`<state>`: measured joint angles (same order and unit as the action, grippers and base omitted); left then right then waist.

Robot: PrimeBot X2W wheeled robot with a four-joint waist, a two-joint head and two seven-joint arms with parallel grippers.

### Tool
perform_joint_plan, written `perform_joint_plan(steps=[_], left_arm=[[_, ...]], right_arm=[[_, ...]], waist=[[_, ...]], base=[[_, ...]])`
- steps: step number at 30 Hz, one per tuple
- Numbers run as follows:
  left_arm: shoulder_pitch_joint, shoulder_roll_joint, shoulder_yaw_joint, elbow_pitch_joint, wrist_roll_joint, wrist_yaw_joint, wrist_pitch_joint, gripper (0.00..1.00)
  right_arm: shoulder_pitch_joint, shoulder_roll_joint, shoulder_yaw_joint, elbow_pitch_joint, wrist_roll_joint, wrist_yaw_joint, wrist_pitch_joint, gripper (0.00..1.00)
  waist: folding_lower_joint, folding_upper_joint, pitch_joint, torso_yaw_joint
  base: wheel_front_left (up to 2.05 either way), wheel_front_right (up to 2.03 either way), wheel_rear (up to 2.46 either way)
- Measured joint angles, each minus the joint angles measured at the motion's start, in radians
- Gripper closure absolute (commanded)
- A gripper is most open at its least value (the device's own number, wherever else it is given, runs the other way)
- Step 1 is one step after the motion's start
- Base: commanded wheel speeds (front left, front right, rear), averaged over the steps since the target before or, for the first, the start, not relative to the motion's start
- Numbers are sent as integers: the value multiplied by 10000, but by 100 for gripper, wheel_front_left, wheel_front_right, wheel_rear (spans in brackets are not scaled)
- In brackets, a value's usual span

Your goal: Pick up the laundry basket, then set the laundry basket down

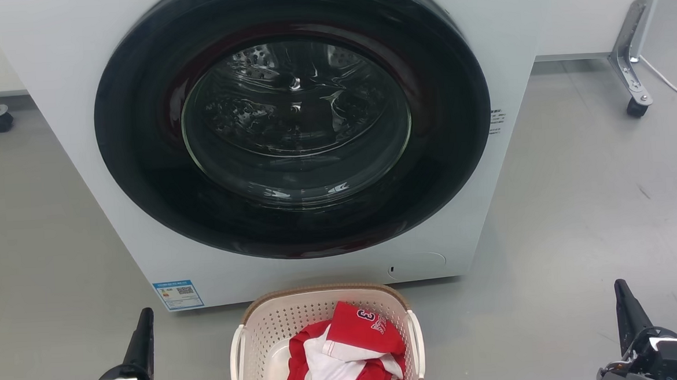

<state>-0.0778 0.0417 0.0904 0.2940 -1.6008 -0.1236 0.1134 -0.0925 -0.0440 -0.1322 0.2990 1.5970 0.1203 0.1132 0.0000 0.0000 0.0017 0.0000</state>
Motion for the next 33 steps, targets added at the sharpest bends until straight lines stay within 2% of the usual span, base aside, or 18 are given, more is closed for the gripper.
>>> perform_joint_plan(steps=[33], left_arm=[[0, -2, 0, 4, -2, 0, 0, 100]], right_arm=[[0, 0, 2, -2, 2, 2, 0, 100]], waist=[[0, 0, 0, 0]], base=[[0, 0, 0]])
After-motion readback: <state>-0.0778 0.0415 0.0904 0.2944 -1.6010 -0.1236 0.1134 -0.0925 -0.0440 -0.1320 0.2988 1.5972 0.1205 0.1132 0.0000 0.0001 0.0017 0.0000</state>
